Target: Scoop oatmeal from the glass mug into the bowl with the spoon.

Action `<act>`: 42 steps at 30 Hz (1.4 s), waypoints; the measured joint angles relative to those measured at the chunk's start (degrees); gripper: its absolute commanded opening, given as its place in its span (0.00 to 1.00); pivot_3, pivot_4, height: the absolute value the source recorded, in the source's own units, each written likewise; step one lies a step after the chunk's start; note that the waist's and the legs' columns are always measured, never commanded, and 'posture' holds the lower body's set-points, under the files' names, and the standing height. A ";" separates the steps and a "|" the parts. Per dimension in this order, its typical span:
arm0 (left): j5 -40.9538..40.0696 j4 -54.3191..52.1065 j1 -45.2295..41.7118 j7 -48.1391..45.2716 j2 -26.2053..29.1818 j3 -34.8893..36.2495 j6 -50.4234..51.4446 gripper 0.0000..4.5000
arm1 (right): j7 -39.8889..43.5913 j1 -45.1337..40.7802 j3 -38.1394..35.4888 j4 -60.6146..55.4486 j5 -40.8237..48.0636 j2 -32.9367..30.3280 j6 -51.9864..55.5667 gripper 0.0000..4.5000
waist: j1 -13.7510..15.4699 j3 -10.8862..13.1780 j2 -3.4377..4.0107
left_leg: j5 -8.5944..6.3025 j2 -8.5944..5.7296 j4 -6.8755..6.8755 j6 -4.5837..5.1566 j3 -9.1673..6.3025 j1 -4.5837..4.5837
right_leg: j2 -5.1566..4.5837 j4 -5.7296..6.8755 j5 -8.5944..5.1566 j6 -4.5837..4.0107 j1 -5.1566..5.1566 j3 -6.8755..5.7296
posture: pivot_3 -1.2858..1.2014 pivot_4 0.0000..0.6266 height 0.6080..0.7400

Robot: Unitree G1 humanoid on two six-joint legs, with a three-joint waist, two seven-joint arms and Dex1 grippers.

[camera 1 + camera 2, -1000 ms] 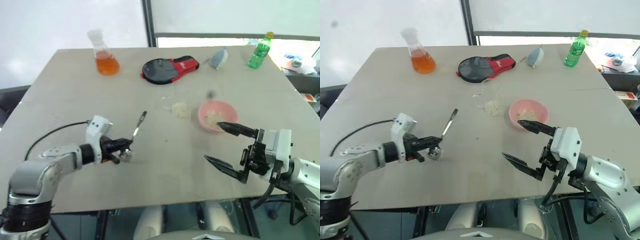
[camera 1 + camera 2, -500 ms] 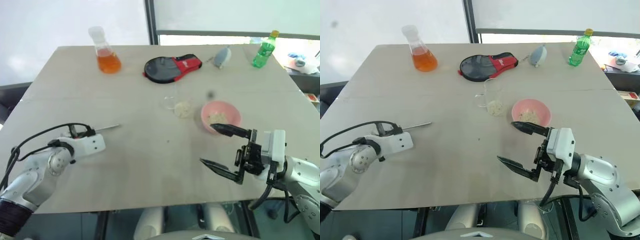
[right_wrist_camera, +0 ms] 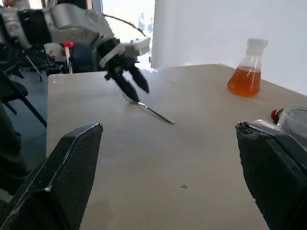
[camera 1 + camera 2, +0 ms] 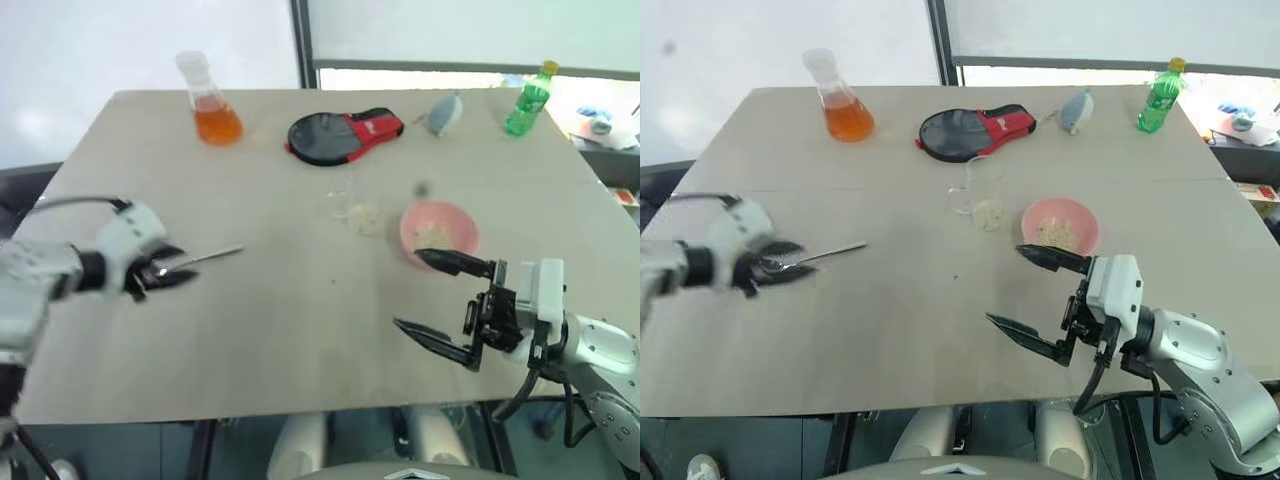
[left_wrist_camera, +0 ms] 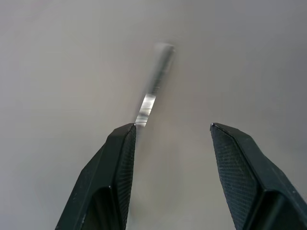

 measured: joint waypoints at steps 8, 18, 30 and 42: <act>18.14 34.27 -24.90 -10.53 -6.99 -19.87 -19.59 0.56 | -1.93 3.75 -0.47 -2.88 -2.24 -0.11 -0.33 1.00 | -0.02 0.04 -0.55 | 0.00 -0.07 0.04 0.00 0.06 -0.16 | -0.05 -0.05 0.12 -0.18 -0.04 0.06 | 0.52 0.24 1.00; 22.31 45.80 -29.42 -11.29 -11.32 -21.24 -28.28 0.01 | -3.01 3.88 -0.52 -5.48 -3.84 -1.25 0.33 1.00 | -0.11 -0.45 0.21 | 0.00 0.07 0.22 0.02 -0.01 0.42 | -0.03 0.29 -0.01 0.03 0.41 0.00 | 0.52 0.24 1.00; -5.25 2.43 -8.75 0.76 -20.81 6.70 -4.99 0.01 | -17.02 -10.24 0.01 -2.43 -5.27 0.92 13.30 1.00 | -0.08 0.00 -0.73 | 0.01 0.13 0.73 0.00 -0.21 -0.78 | -0.31 0.57 0.29 0.02 -0.53 -0.12 | 0.52 0.24 1.00; -0.15 -21.76 -11.61 26.15 -38.62 -1.39 -14.12 0.01 | -31.95 -52.25 -0.30 21.51 6.40 18.80 38.36 1.00 | -1.59 0.05 -0.67 | 0.02 -0.09 0.49 0.00 -0.23 -0.63 | -0.12 0.73 0.34 -0.09 -0.58 -0.08 | 0.52 0.24 1.00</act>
